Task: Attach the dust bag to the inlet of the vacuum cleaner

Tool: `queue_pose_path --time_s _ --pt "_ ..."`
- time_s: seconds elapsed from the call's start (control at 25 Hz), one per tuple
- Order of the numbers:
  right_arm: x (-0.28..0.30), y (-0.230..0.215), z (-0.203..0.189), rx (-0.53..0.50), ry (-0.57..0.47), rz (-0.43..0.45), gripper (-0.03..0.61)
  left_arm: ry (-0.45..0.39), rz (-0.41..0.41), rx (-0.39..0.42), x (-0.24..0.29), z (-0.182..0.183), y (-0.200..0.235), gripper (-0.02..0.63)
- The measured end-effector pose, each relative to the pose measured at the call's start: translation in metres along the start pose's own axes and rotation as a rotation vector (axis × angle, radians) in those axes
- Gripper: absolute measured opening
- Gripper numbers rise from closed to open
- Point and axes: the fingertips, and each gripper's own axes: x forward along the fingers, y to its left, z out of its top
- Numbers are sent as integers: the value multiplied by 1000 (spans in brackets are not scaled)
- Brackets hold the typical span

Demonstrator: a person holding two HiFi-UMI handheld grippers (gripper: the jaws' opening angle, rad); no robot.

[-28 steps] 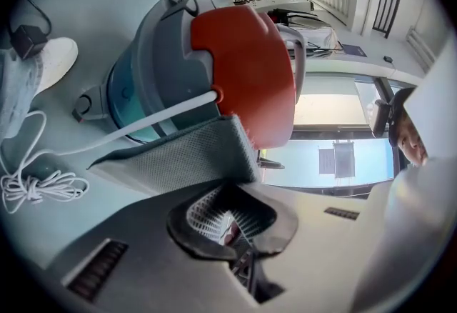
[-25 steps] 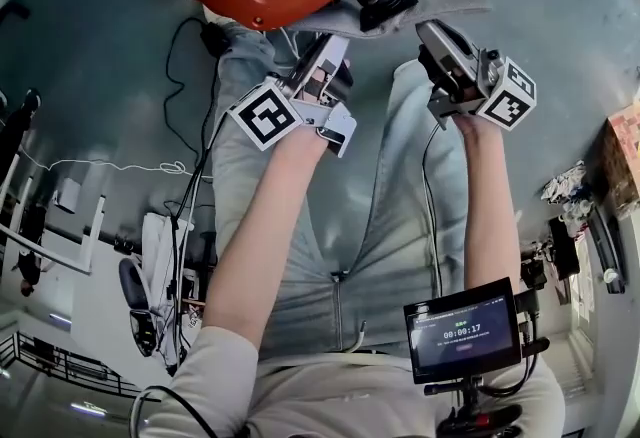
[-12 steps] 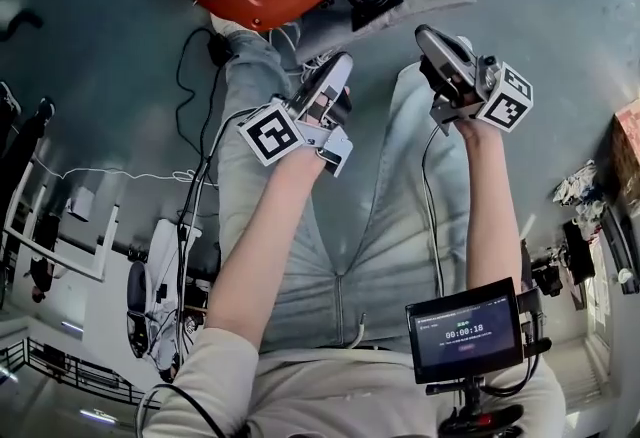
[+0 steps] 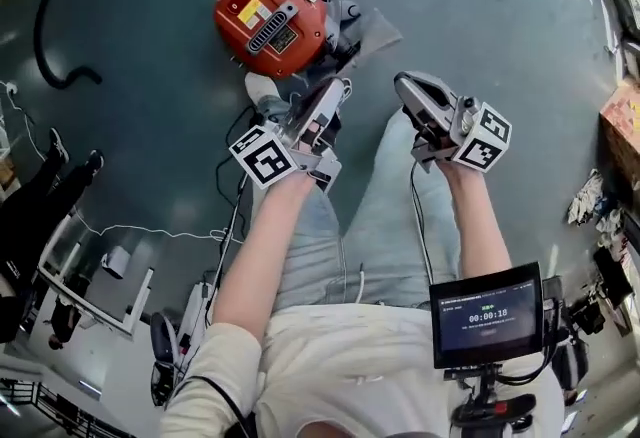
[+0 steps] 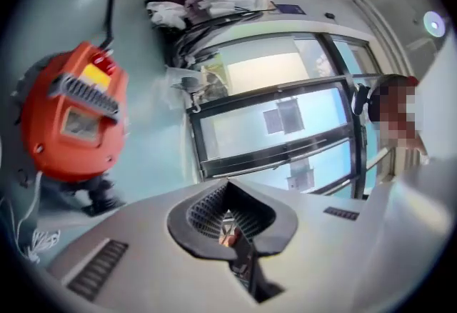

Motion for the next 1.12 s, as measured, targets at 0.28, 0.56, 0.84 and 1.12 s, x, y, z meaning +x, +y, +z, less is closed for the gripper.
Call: queue_pose_path --time_s 0.28,0.56,0.84,1.12 --pt "26 193 174 -435 -166 76 3 47 -233 609 22 72 -257 5" --pt "14 366 265 -747 -250 121 3 -16 -303 983 0 93 -447 6" --pt "-20 465 302 -964 -331 128 3 -21 -386 1201 -6 72 -557 6" --pt "-45 526 315 -1049 -434 125 3 -75 -422 1286 -21 59 -609 6"
